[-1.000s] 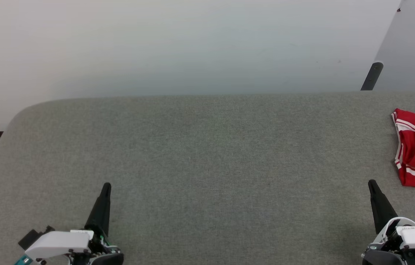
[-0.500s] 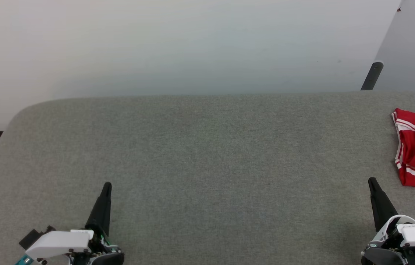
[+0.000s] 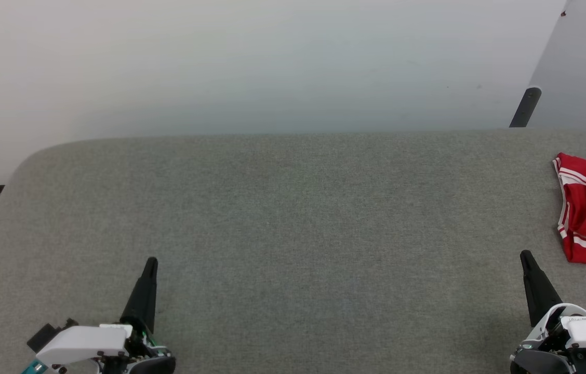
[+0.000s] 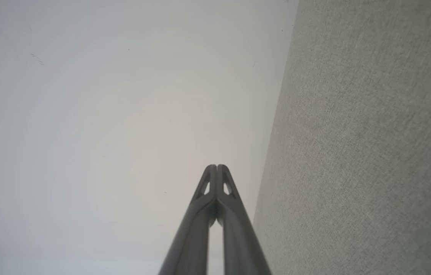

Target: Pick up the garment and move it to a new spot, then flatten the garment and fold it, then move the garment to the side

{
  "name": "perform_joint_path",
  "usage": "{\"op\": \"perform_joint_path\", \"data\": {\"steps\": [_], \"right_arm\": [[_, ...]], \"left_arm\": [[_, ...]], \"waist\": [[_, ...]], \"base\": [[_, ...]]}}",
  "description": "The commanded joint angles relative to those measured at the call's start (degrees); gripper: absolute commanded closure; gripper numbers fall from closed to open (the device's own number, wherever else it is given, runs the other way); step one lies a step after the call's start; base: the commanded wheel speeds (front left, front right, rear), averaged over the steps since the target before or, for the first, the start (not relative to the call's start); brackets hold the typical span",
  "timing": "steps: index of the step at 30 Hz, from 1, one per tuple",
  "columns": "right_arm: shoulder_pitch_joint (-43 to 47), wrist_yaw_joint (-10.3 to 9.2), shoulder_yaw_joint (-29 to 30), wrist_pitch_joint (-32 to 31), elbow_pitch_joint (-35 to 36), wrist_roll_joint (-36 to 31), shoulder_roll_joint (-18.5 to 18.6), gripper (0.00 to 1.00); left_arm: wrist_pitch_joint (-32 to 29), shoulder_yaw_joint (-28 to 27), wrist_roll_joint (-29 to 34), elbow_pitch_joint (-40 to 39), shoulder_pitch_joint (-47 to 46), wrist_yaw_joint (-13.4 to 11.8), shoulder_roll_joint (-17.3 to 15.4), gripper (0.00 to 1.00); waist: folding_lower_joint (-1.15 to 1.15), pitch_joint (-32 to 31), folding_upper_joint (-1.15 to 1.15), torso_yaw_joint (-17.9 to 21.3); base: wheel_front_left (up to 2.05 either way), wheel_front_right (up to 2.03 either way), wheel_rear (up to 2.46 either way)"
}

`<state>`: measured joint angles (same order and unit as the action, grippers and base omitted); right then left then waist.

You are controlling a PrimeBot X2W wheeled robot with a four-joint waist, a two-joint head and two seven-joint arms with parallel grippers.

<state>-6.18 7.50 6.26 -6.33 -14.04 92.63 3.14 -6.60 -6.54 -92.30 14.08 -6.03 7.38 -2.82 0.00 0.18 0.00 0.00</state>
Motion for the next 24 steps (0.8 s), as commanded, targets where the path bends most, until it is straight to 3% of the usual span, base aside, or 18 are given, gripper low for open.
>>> {"op": "perform_joint_path", "data": {"steps": [1,24], "right_arm": [[-0.2,-0.02,0.1,-0.2,0.0,0.0,-0.2,1.00],[-0.2,-0.02,0.2,-0.2,0.0,-0.2,-0.2,1.00]], "left_arm": [[-0.1,0.0,-0.2,0.1,-0.5,0.2,0.0,1.00],[-0.1,0.0,-0.2,0.0,-0.5,0.2,0.0,1.00]], "waist": [[0.00,0.0,0.00,0.0],[0.00,0.0,0.00,0.0]], "base": [[0.00,0.00,0.00],[0.00,0.00,0.00]]}}
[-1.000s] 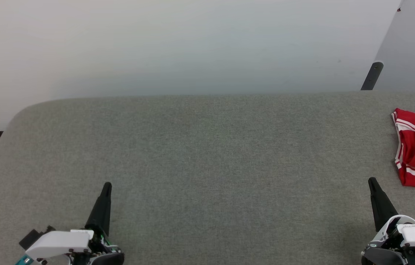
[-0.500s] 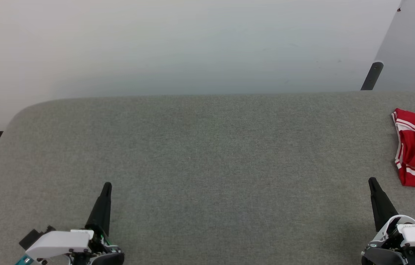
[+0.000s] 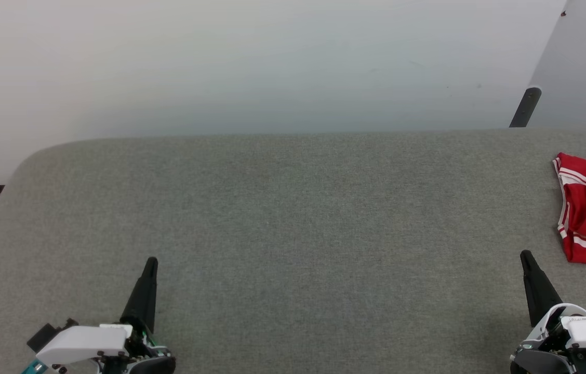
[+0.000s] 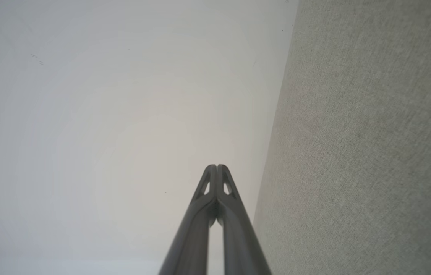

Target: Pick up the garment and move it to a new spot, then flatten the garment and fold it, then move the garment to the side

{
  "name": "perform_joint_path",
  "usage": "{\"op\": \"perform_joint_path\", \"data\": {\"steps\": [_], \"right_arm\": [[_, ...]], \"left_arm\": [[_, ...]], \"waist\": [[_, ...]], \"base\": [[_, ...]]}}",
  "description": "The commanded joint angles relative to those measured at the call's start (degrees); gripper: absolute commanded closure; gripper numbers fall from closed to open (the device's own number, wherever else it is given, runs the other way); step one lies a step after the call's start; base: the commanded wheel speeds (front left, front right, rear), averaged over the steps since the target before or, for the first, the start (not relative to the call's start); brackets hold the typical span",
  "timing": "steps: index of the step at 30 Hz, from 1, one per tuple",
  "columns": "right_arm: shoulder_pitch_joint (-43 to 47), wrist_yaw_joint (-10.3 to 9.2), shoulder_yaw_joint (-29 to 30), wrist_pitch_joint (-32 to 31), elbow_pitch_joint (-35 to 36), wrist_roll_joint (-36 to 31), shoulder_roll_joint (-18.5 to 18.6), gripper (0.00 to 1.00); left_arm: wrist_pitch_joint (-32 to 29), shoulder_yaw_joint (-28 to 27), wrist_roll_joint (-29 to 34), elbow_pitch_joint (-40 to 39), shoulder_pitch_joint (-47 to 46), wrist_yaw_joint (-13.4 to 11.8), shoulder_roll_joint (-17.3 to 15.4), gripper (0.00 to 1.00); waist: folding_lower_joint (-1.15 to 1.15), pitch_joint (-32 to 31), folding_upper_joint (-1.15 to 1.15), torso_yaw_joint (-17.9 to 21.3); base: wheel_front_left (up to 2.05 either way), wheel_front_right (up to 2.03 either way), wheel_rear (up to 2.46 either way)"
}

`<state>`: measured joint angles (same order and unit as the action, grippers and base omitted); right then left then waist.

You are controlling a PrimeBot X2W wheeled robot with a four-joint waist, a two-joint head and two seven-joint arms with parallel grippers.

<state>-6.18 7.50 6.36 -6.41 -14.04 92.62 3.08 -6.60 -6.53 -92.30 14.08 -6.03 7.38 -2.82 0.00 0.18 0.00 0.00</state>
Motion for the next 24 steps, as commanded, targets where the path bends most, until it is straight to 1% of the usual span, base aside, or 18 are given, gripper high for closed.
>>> {"op": "perform_joint_path", "data": {"steps": [1,24], "right_arm": [[-0.2,-0.02,0.1,-0.2,0.0,-0.1,-0.2,1.00],[-0.2,-0.02,0.2,-0.2,0.0,-0.2,-0.2,1.00]], "left_arm": [[-0.1,0.0,-0.2,0.0,-0.5,0.2,0.0,1.00],[-0.1,0.0,-0.2,0.0,-0.5,0.2,0.0,1.00]], "waist": [[0.00,0.0,0.00,0.0],[0.00,0.0,0.00,0.0]], "base": [[0.00,0.00,0.00],[0.00,0.00,0.00]]}}
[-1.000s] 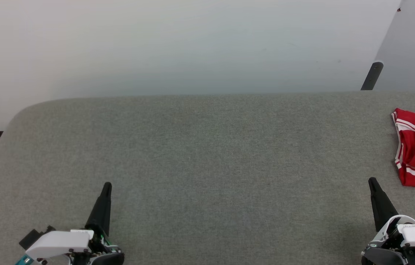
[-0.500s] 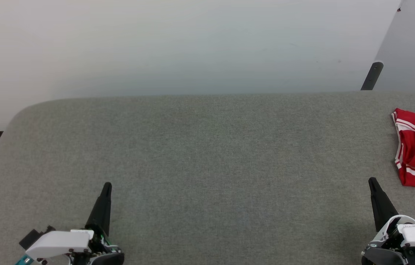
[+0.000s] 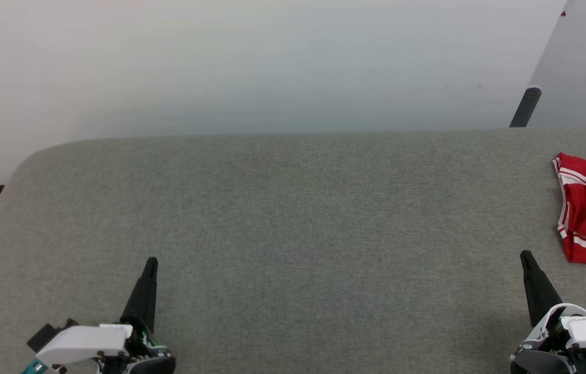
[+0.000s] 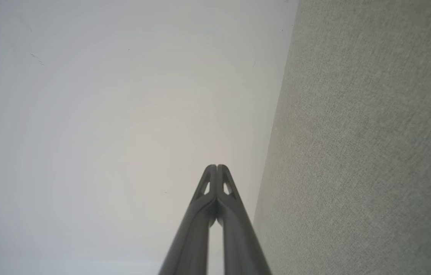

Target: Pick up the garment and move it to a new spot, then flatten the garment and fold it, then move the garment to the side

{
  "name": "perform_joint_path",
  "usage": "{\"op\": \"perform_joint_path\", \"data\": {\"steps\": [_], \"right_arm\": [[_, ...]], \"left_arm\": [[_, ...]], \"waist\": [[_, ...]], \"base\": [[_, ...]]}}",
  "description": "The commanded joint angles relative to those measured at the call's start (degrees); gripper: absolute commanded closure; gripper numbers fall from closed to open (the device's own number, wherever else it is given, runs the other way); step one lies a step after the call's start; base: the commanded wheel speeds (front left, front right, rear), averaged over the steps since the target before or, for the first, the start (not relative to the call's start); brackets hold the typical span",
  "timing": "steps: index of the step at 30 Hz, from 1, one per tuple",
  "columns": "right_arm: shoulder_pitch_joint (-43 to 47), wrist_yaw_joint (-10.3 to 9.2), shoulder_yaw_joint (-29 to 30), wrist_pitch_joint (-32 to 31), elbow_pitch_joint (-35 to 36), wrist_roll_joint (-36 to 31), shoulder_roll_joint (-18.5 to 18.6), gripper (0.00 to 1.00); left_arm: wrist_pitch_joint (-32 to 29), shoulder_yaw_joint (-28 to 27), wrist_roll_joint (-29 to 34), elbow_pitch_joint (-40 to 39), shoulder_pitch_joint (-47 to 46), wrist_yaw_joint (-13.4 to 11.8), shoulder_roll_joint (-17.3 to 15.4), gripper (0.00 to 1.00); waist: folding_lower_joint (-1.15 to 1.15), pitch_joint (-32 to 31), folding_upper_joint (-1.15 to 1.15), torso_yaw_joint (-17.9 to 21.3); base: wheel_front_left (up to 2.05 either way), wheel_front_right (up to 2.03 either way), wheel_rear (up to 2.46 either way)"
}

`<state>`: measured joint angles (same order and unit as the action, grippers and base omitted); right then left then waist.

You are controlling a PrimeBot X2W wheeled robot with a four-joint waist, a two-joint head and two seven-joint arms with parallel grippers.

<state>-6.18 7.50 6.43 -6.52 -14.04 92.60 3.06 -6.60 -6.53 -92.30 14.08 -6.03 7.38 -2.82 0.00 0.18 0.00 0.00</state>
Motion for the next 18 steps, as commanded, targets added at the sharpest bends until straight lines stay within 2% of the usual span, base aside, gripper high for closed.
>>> {"op": "perform_joint_path", "data": {"steps": [1,18], "right_arm": [[-0.2,-0.02,0.1,-0.1,0.0,-0.2,-0.2,1.00],[-0.2,-0.02,0.1,-0.1,0.0,-0.3,-0.3,1.00]], "left_arm": [[-0.1,0.0,-0.2,0.0,-0.5,0.2,0.0,1.00],[-0.1,0.0,-0.2,0.0,-0.5,0.2,0.0,1.00]], "waist": [[0.00,0.0,0.00,0.0],[0.00,0.0,0.00,0.0]], "base": [[0.00,0.00,0.00],[0.00,0.00,0.00]]}}
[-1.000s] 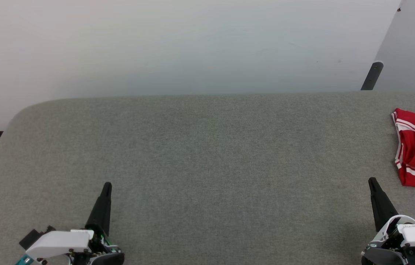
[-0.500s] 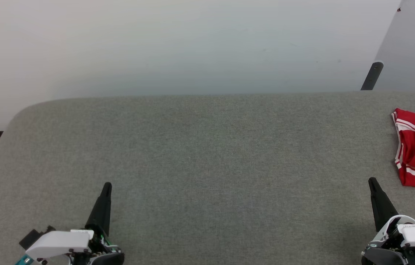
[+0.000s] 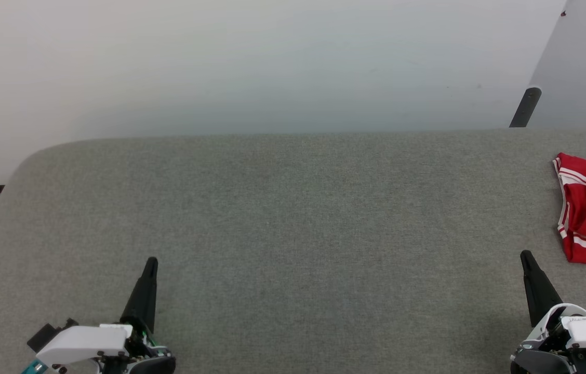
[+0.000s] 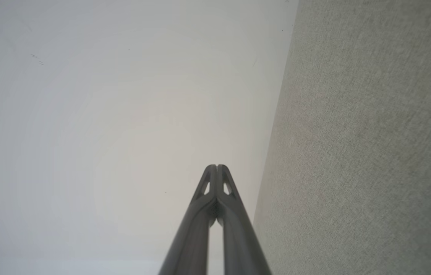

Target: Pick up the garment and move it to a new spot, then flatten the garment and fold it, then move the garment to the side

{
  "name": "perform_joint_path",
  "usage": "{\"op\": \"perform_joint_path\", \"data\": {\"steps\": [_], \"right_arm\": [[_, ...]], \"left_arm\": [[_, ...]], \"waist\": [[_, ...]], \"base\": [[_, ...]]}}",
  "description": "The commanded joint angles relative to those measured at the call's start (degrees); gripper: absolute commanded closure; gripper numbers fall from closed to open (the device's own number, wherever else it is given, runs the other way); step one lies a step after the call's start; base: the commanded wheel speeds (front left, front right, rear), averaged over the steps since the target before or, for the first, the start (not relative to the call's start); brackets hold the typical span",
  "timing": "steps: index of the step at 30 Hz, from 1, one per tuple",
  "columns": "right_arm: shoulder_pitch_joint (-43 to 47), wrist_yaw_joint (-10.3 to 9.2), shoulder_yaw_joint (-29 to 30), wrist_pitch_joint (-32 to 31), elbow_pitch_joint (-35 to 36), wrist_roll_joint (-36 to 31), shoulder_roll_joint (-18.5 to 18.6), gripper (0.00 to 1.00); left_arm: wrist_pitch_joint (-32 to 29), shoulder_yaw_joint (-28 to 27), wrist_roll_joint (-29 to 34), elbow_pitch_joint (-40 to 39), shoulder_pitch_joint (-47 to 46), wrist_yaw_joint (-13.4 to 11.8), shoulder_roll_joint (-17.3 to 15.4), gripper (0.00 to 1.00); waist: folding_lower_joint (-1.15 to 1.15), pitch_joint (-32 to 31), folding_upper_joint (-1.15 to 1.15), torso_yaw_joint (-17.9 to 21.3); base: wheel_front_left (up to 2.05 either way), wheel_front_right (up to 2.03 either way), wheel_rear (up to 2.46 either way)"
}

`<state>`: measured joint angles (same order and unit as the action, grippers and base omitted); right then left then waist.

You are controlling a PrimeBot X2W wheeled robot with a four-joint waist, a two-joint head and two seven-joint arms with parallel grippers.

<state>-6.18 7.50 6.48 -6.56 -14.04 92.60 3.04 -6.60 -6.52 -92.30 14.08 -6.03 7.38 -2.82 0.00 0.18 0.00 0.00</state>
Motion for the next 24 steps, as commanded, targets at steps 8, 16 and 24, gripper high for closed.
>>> {"op": "perform_joint_path", "data": {"steps": [8,16,24], "right_arm": [[-0.2,-0.02,0.1,-0.1,0.0,-0.3,-0.2,1.00],[-0.2,-0.02,0.1,-0.1,0.0,-0.3,-0.2,1.00],[-0.2,-0.02,0.1,-0.1,0.0,-0.3,-0.3,1.00]], "left_arm": [[-0.1,0.0,-0.2,0.0,-0.5,0.2,0.0,1.00],[-0.1,0.0,-0.2,0.0,-0.5,0.2,0.0,1.00],[-0.1,0.0,-0.2,0.0,-0.5,0.2,0.0,1.00]], "waist": [[0.00,0.0,0.00,0.0],[0.00,0.0,0.00,0.0],[0.00,0.0,0.00,0.0]], "base": [[0.00,0.00,0.00],[0.00,0.00,0.00],[0.00,0.00,0.00]]}}
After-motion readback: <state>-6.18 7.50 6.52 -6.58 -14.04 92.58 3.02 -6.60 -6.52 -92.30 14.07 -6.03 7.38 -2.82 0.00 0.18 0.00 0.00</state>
